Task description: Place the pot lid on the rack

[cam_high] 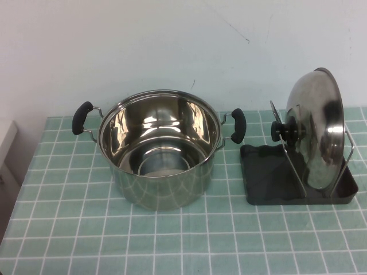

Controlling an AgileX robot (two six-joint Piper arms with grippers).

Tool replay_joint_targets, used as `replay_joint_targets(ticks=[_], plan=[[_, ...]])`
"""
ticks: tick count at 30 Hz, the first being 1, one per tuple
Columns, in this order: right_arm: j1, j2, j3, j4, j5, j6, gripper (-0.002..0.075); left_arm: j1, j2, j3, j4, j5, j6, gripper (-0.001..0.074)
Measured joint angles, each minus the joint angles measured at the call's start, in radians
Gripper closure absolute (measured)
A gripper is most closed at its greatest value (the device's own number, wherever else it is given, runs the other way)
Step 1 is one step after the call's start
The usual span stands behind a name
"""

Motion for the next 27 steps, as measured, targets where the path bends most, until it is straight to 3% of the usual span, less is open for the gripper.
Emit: replay_joint_targets(ticks=[6, 27], plan=[[0.000, -0.001, 0.000, 0.001, 0.000, 0.000, 0.0725, 0.002, 0.000, 0.000, 0.007, 0.109, -0.002, 0.0736], [0.000, -0.002, 0.000, 0.001, 0.000, 0.000, 0.0725, 0.002, 0.000, 0.000, 0.015, 0.118, 0.043, 0.0736]])
